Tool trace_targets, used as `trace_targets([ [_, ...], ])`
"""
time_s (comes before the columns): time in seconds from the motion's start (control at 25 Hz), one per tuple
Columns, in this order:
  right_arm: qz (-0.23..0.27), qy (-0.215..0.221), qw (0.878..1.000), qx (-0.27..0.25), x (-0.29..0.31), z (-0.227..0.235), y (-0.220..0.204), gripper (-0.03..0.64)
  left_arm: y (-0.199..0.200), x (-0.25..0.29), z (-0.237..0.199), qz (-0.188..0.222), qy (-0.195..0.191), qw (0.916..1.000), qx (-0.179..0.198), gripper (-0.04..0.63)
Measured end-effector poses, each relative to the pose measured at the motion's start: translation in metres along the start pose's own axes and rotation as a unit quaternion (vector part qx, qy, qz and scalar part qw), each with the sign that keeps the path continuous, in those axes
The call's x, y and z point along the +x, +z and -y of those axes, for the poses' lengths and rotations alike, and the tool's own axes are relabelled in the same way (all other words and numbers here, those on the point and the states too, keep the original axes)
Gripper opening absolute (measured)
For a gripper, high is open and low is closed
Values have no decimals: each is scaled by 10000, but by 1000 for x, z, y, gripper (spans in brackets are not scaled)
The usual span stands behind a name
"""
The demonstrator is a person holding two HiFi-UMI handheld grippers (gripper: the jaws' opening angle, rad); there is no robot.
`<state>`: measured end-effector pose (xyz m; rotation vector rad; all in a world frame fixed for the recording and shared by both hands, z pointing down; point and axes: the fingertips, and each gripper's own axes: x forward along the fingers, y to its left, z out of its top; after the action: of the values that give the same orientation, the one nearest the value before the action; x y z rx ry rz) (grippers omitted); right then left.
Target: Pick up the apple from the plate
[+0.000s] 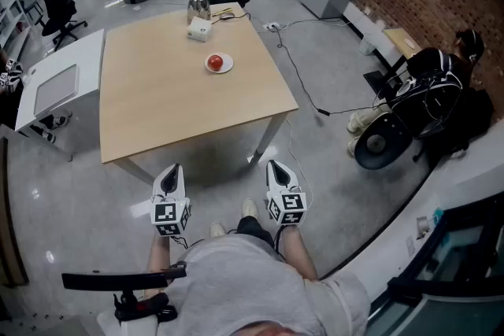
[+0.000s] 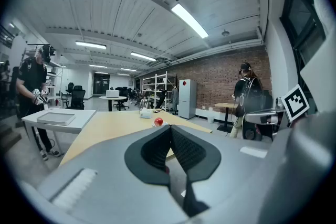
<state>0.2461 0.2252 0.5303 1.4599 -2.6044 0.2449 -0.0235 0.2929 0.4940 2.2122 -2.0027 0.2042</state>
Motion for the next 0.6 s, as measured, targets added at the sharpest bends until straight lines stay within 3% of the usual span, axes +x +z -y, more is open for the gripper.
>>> trace_targets([
  [0.32,-79,-21,10000,-36,1,-2,-6,5,-4,0,1,-16,-64,10000,14,20],
  [0.6,232,-69,9997,36,4,0,7,6,-2,9,-3,-115,-146,9998,-59,20],
])
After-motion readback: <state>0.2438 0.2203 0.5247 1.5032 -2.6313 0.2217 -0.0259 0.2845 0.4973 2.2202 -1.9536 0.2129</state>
